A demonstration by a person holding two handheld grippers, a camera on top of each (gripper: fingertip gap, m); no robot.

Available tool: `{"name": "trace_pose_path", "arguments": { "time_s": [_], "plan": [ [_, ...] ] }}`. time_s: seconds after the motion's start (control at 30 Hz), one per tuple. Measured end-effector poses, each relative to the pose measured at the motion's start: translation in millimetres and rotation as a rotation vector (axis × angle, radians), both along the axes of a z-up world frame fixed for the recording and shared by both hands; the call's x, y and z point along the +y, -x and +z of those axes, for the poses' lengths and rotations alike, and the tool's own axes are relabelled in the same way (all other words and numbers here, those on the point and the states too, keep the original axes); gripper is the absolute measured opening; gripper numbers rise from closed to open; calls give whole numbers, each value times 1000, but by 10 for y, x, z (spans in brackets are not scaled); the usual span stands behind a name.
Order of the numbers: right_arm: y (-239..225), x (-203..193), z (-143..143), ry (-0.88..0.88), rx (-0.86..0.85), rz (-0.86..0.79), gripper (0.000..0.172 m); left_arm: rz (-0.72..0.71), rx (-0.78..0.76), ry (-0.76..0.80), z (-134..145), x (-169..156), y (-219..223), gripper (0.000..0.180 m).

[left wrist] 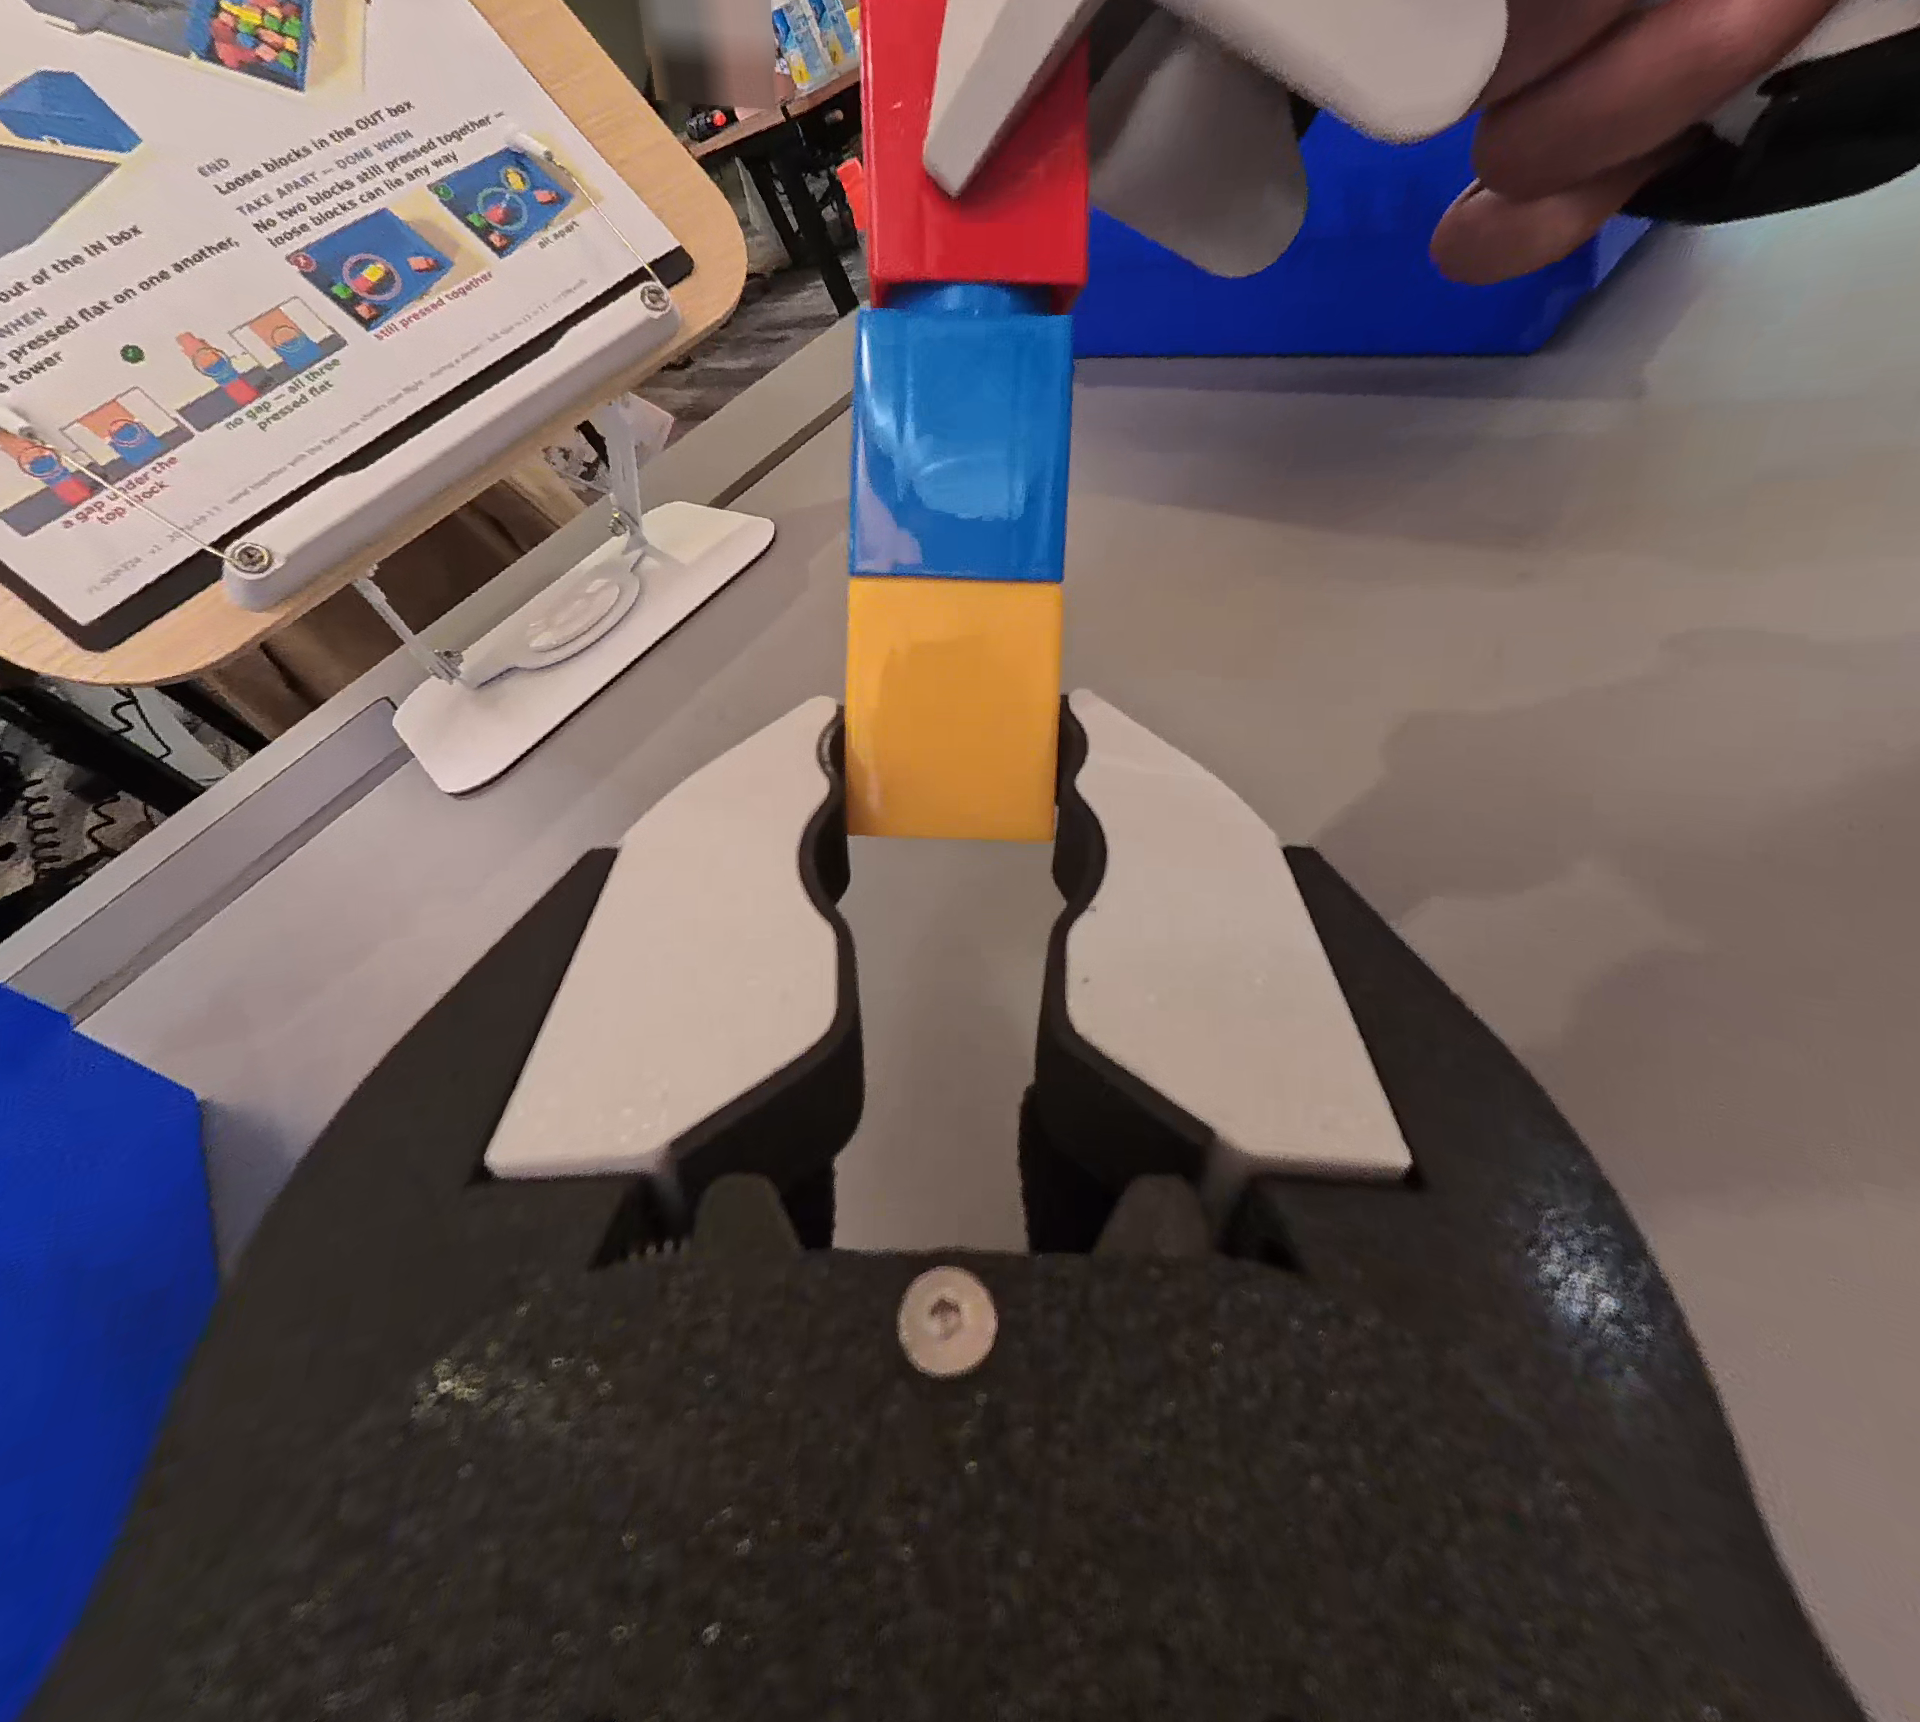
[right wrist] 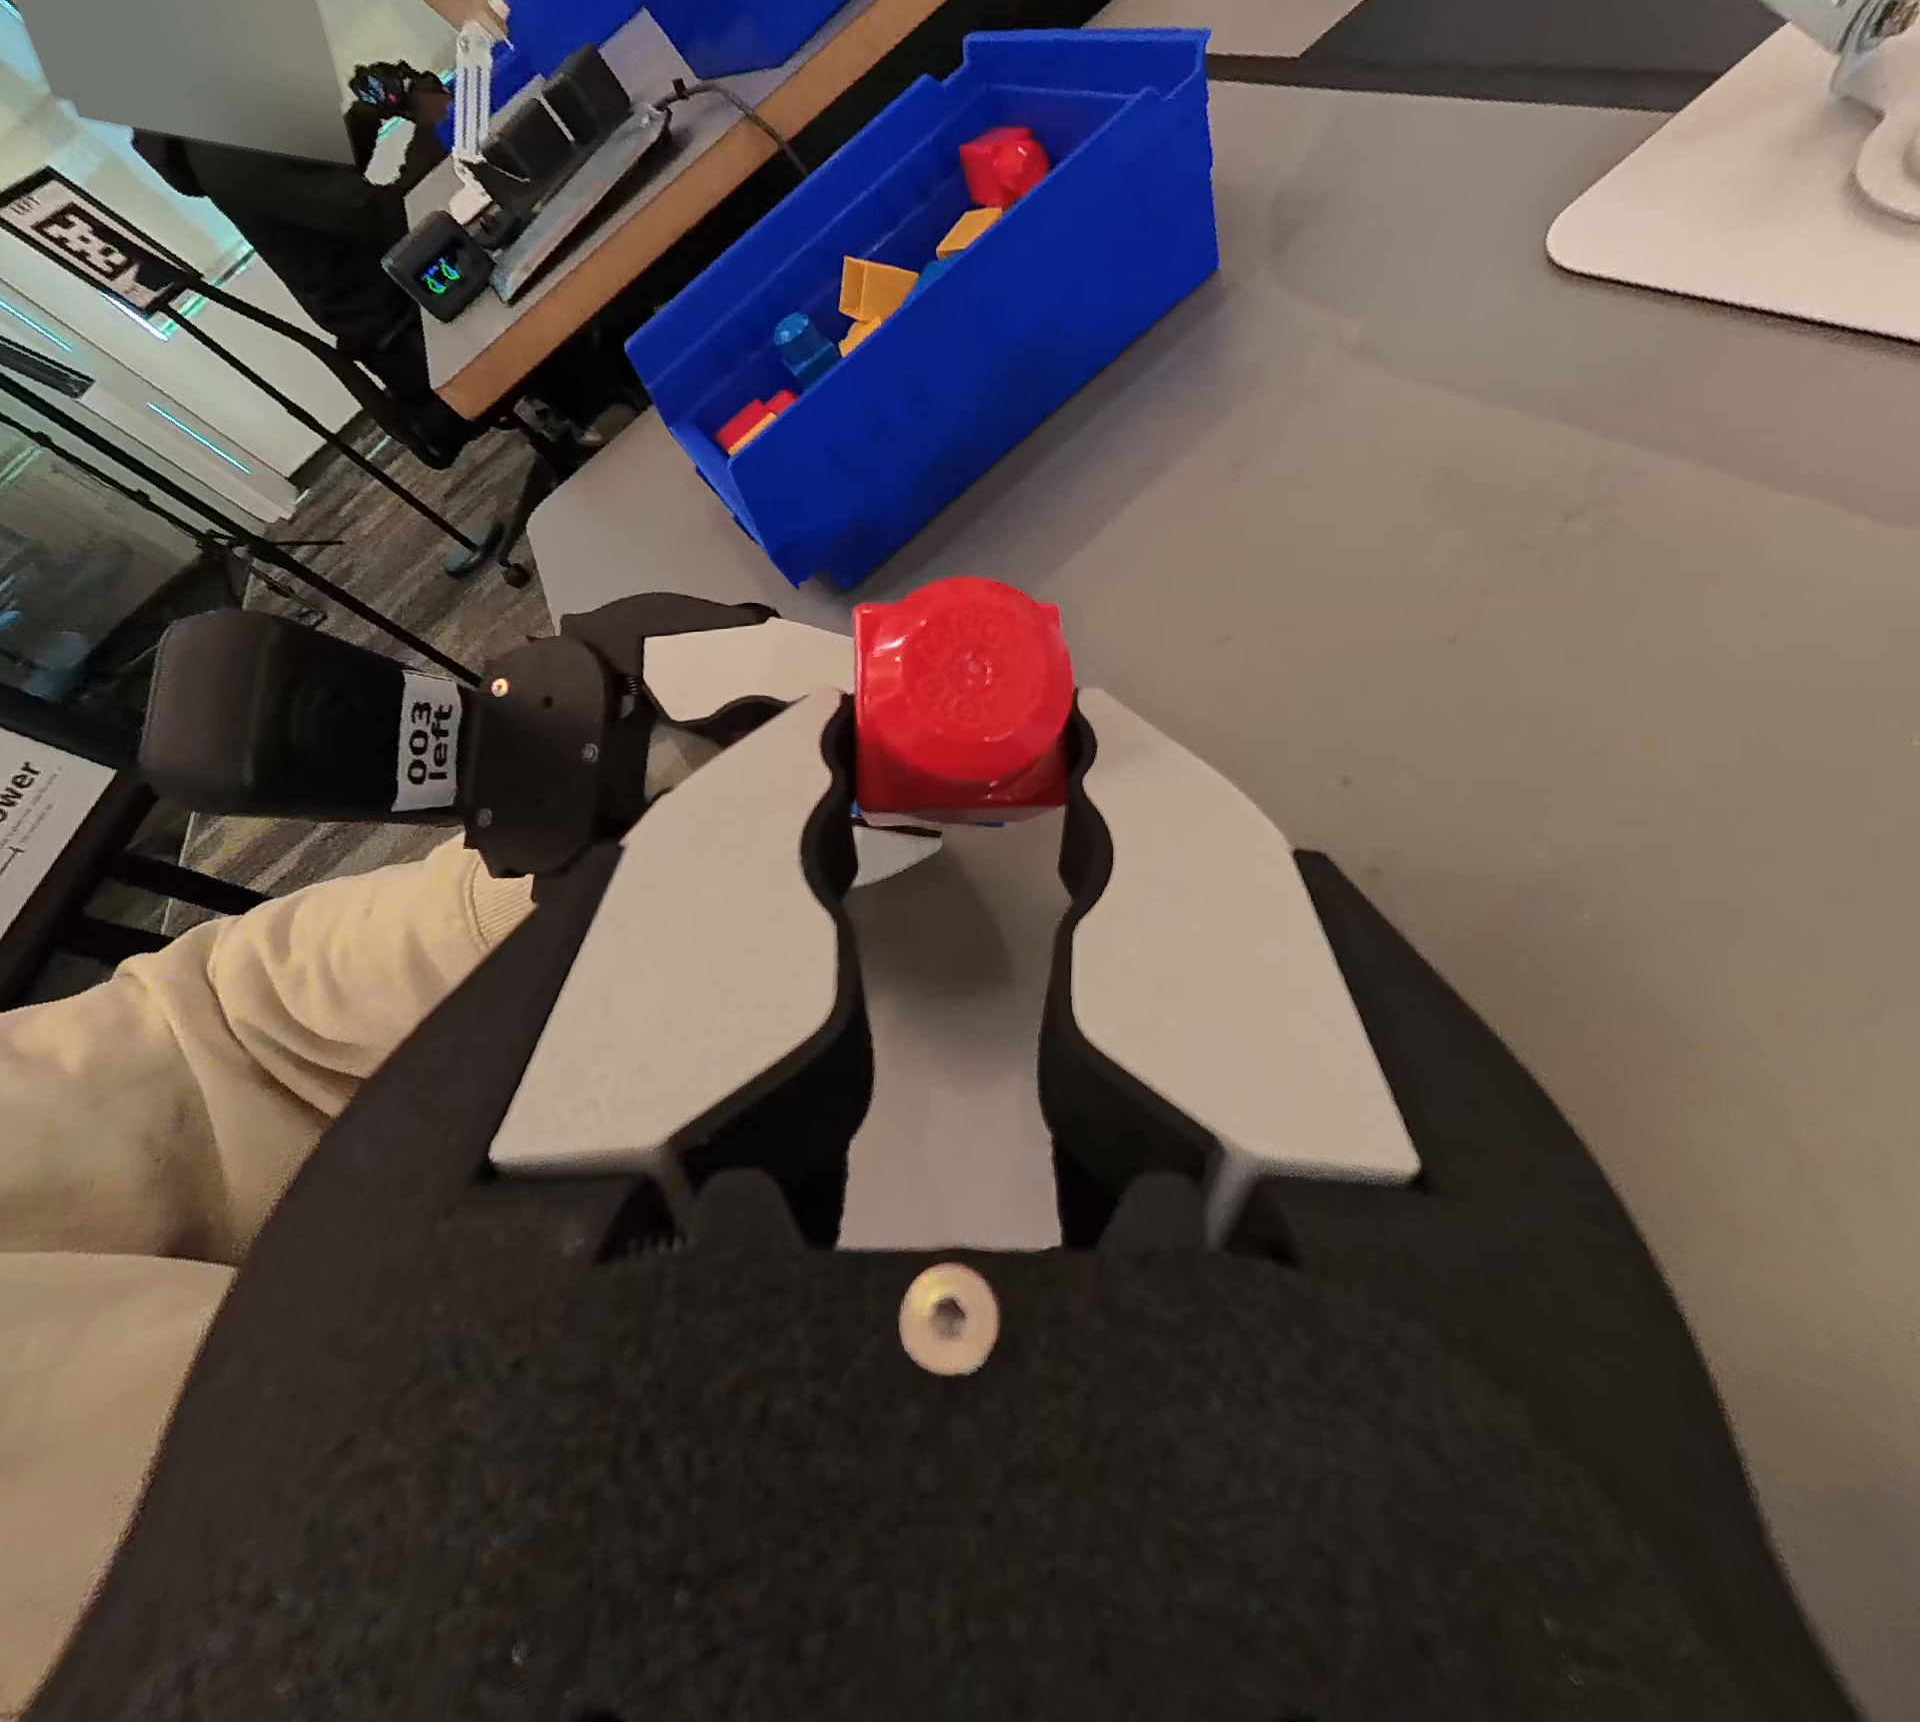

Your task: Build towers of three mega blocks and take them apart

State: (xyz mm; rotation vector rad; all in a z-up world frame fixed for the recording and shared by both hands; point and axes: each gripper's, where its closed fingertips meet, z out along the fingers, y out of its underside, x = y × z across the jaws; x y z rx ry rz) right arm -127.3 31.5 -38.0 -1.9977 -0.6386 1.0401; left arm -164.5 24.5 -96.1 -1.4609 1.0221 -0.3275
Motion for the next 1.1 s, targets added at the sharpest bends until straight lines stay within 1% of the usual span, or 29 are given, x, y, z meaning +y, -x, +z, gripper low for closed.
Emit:
{"name": "trace_pose_path", "arguments": {
  "time_s": [0.1, 0.2, 0.27, 0.33, 0.4, 0.43, 0.5, 0.53, 0.63, 0.7, 0.73, 0.83, 0.9, 0.93, 1.0, 1.1],
  "plan": [
    [4, 11, -60, 21, -16, -5, 37, 5, 7, 6, -43, 8, 7, 36],
    [47, -2, -69, 60, 37, 8, 36, 9, -5, 17, -40, 18, 7, 35],
    [44, 5, -69, 61, 34, 20, 36, 4, -2, 19, -48, 22, 7, 36],
    [50, 24, 1, 42, 79, 20, 36, 4, -15, 14, 0, 22, 6, 36],
    [73, -24, 121, 2, 153, 71, 37, -49, -59, 62, 52, -19, -19, 36],
    [68, -58, 187, -30, 188, 100, 41, -98, -101, 107, 82, -65, -36, 36],
    [-37, -60, 309, -118, 234, 99, 66, -217, -209, 241, 131, -169, -60, 36],
    [-100, -86, 384, -167, 267, 113, 71, -294, -291, 312, 186, -237, -63, 36],
    [-206, -219, 539, -280, 372, 184, 67, -517, -512, 525, 345, -402, -41, 36],
    [-168, -290, 518, -329, 392, 227, 67, -627, -590, 607, 396, -476, -38, 36],
    [-127, -315, 492, -334, 396, 246, 67, -666, -597, 639, 387, -509, -57, 36],
    [-3, -341, 445, -333, 412, 273, 64, -720, -559, 665, 331, -605, -156, 36],
    [55, -370, 456, -334, 434, 296, 60, -722, -553, 663, 331, -628, -215, 36],
    [69, -379, 473, -336, 445, 301, 55, -716, -546, 663, 317, -626, -240, 36],
    [47, -381, 532, -357, 471, 292, 38, -708, -523, 657, 280, -627, -274, 36],
    [30, -361, 544, -327, 482, 272, 37, -706, -528, 643, 293, -626, -284, 36]
  ]
}}
